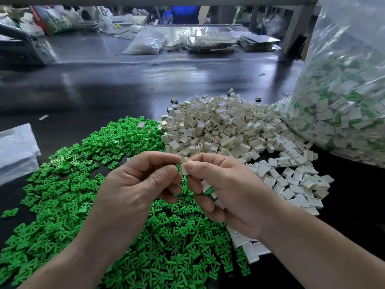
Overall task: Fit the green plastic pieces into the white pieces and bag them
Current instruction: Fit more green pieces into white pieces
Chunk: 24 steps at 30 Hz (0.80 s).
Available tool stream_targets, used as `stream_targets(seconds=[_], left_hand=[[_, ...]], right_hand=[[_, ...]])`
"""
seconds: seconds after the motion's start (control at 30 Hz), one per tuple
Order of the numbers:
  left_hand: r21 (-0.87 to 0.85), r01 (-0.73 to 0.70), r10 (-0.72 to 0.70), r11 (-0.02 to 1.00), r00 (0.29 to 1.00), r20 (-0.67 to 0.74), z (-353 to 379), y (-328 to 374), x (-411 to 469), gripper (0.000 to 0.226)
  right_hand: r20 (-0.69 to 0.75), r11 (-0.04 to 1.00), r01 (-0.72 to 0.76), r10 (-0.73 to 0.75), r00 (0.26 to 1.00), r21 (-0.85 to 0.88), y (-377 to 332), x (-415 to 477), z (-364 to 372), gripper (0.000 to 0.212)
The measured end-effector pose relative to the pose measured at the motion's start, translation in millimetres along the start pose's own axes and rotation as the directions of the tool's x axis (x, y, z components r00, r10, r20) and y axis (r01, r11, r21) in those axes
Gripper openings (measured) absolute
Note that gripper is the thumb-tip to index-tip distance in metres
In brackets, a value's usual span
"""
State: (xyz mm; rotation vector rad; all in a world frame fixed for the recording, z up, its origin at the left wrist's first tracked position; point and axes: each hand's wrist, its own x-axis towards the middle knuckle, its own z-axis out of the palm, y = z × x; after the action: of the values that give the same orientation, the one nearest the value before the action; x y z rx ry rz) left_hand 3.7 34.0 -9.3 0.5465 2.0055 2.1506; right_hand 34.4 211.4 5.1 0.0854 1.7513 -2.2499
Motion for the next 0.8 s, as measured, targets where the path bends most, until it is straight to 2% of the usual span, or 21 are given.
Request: stream_targets(seconds=[0.1, 0.17, 0.3, 0.43, 0.6, 0.7, 0.8], left_hand=[[0.018, 0.015, -0.014, 1.000, 0.999, -0.028, 0, 2, -1, 0.020], [0.087, -0.003, 0.006, 0.996, 0.999, -0.036, 1, 3, -2, 0.018], [0.130, -0.010, 0.013, 0.991, 1.000, -0.016, -1, 6, -3, 0.020], [-0.084, 0.112, -0.106, 0.990, 0.991, 0.082, -2, 9, -2, 0.046], [-0.390, 0.266, -0.193, 0.882, 0.957, 0.217, 5, 8, -2, 0.053], [-0.468, 0.324, -0.224, 0.823, 0.940, 0.256, 8, 8, -3, 0.051], [-0.490, 0.366, -0.264, 0.792, 0.927, 0.266, 7, 7, -2, 0.051]], right_hand=[[-0.007, 1.000, 0.016, -0.016, 1.000, -0.023, -1, -1, 0, 0.016], [-0.008, 0.998, 0.031, -0.031, 0.999, -0.048, -1, -1, 0, 0.015], [0.009, 0.982, 0.086, -0.086, 0.996, -0.167, -1, -2, -1, 0.017], [0.058, 0.990, 0.086, -0.080, 0.995, -0.112, -3, -4, -2, 0.017], [0.109, 0.998, 0.037, -0.032, 0.994, -0.049, -4, -6, 0, 0.023], [0.109, 0.999, -0.012, 0.016, 0.994, -0.033, -2, -6, 0, 0.028], [0.110, 0.999, -0.039, 0.041, 0.993, -0.026, -2, -5, -2, 0.017]])
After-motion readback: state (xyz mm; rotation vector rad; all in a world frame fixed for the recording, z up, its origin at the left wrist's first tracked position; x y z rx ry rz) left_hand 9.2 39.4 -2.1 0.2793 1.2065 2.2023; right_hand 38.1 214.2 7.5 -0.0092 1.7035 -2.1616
